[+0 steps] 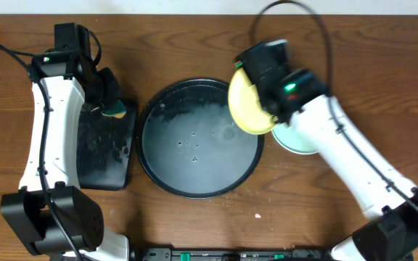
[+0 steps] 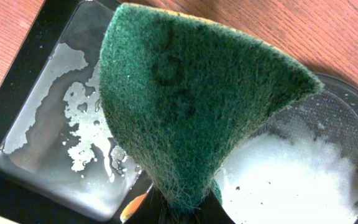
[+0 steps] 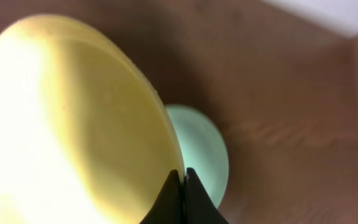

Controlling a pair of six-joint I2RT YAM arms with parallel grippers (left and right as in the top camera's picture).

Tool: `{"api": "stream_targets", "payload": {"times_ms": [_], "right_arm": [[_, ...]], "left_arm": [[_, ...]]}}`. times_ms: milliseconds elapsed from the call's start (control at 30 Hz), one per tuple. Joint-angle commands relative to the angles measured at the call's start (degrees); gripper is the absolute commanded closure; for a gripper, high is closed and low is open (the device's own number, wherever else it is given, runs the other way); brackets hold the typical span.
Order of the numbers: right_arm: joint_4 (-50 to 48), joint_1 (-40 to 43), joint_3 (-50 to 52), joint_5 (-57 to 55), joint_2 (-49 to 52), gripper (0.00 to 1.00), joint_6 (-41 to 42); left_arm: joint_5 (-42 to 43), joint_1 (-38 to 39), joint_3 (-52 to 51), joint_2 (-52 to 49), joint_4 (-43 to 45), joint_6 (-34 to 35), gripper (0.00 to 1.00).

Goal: Clean dirty plates on tray and stack at the side

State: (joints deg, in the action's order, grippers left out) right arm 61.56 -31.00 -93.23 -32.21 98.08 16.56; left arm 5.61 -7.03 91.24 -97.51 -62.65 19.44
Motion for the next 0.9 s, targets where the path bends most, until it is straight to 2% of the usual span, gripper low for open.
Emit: {"api": "stream_targets", "payload": {"times_ms": [0, 133, 267, 533, 600, 667, 700, 867], "right_arm": [[2.1, 8.2, -0.7, 13.3, -2.5, 0.99, 1.9], [4.5, 17.9, 1.3, 15.8, -2.3, 0.99, 3.4], [2.9, 24.0, 6.2, 15.9, -2.3, 0.99, 3.3], [-4.8, 27.2, 18.4, 16.2, -2.3, 0.99, 3.3], [-5.4, 27.2, 19.1, 16.2, -2.3, 0.90, 3.3], [-5.7, 27.2, 19.0, 16.2, -2.4, 0.59, 3.3], [-5.7, 27.2, 18.7, 16.5, -2.4, 0.48, 3.3], [-5.3, 27.1, 14.6, 26.9, -2.5, 0.29, -2.5]], "left_arm": [[-0.8, -0.2, 0.7, 0.2, -0.2, -1.0, 0.92], [-2.1, -0.2, 0.7, 0.2, -0.3, -1.0, 0.92], [-4.5, -0.2, 0.7, 0.2, -0.8, -1.0, 0.92], [-8.5, -0.2, -1.5, 0.2, -2.0, -1.9, 0.92], [-10.8, -0.2, -2.1, 0.2, -2.7, -1.9, 0.92], [-13.0, -0.2, -2.9, 0.2, -3.1, -2.4, 0.92], [-14.0, -0.3, -3.3, 0.2, -3.1, -2.9, 0.92], [-18.3, -0.8, -6.3, 0.1, -2.0, -3.9, 0.92]]}}
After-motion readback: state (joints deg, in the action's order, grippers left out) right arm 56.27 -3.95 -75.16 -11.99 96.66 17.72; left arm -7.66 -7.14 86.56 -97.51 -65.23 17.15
